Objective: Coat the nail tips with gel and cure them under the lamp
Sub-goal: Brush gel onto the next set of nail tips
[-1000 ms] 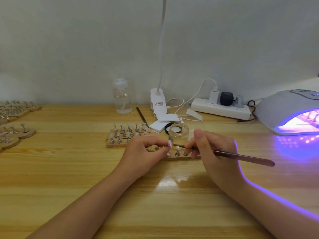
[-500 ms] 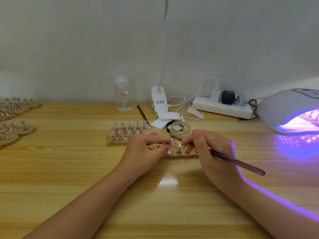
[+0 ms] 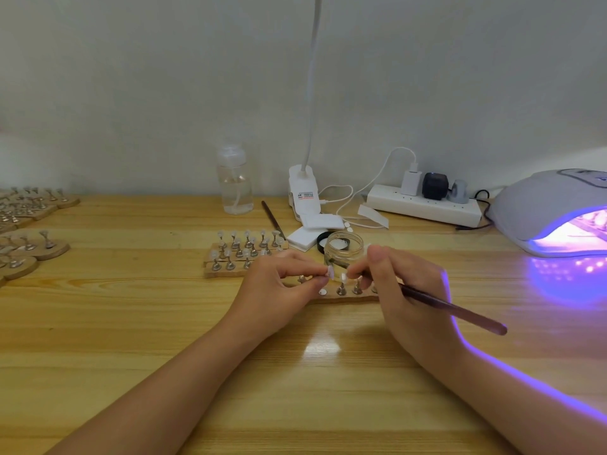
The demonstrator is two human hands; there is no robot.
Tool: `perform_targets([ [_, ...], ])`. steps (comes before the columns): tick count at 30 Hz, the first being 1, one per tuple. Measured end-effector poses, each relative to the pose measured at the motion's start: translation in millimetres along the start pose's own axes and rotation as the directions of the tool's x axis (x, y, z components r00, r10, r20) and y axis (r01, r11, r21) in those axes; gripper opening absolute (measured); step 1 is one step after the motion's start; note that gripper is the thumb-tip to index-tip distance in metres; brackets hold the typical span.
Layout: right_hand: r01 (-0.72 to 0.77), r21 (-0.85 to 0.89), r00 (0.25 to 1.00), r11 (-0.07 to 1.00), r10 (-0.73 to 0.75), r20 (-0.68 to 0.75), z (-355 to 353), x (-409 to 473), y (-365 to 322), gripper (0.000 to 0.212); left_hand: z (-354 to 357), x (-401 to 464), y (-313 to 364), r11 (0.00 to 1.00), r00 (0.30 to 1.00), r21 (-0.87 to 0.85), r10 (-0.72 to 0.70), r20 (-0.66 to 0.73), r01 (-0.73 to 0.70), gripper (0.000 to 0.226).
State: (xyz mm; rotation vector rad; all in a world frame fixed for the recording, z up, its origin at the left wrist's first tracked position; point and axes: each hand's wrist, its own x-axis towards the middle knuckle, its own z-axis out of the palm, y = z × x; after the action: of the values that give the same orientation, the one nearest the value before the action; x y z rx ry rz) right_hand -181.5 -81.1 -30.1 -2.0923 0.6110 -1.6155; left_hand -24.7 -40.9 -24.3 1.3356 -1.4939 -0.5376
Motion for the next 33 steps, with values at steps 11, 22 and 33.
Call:
perform_targets([
  [11,-0.099,0.109,0.995,0.989,0.097,0.028,-0.2,-2.3,-1.0,0.037,0.0,-1.2,1.0,1.000,1.000,0.000,-0.004,0.014,0.004,0.023],
  [22,-0.071,0.101,0.997,0.992,0.069,0.017,0.2,-4.0,-1.1,0.041,-0.3,-0.3,-0.4,1.000,1.000,-0.013,-0.005,0.008,0.005,0.022],
  [33,-0.117,0.085,0.993,0.989,0.116,0.017,1.0,-2.2,-1.7,0.036,0.5,0.7,-2.0,1.000,1.000,-0.021,0.007,0.008,-0.007,0.020],
])
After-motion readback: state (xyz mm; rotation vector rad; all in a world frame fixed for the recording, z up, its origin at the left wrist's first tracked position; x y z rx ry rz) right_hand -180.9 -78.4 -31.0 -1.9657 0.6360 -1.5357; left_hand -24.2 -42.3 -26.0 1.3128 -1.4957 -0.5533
